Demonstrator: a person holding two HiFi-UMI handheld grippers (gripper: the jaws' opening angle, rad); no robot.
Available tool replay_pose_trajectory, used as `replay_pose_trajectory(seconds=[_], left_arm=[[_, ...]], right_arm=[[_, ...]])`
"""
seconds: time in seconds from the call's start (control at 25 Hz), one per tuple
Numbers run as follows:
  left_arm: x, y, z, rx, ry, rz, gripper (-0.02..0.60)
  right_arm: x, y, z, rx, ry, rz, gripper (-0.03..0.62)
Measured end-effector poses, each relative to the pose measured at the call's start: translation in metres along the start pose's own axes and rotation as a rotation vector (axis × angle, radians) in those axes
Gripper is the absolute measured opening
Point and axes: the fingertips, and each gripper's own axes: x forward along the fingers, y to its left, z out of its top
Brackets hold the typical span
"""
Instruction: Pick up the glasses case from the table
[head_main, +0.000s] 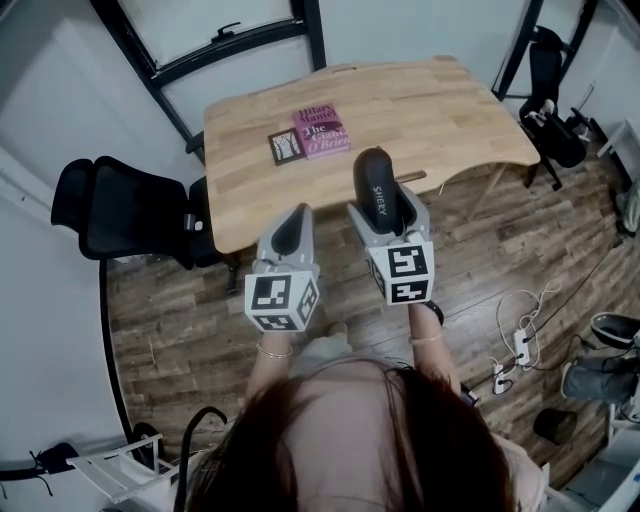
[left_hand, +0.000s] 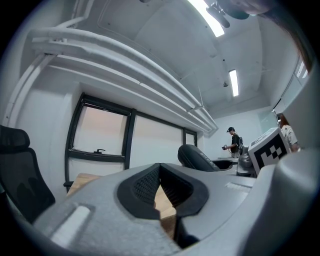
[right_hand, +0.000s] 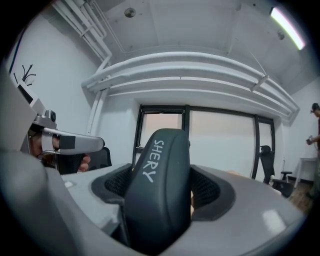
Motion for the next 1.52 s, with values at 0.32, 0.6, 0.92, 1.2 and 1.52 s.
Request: replay_pose_trajectory(seconds=[0.32, 0.6, 0.92, 1.2, 1.52], left_arm=[[0.003, -0.013, 0.002, 0.004, 0.006, 0.001, 0.005], [0.008, -0.022, 0.003, 0.012, 0.018, -0.004, 0.005], [0.008, -0.029, 0.004, 0.016, 0.025, -0.01, 0.005], [0.005, -0.031, 0.003, 0.019, 0.028, -0.017, 0.005], [-0.002, -0.035, 0.003, 0.015, 0.027, -0.019, 0.005]], right_arm=[[-0.011, -0.012, 0.004, 0.007, -0.016, 0.002, 0.362], [-0.016, -0.019, 0.006, 0.014, -0.019, 0.005, 0.362], [-0.022, -0.017, 0.009, 0.029, -0.027, 0.01, 0.362], [-0.029, -0.019, 0.009, 0.033, -0.032, -0.005, 0.362], [-0.04, -0.019, 0.013, 0.043, -0.047, -0.014, 0.362]])
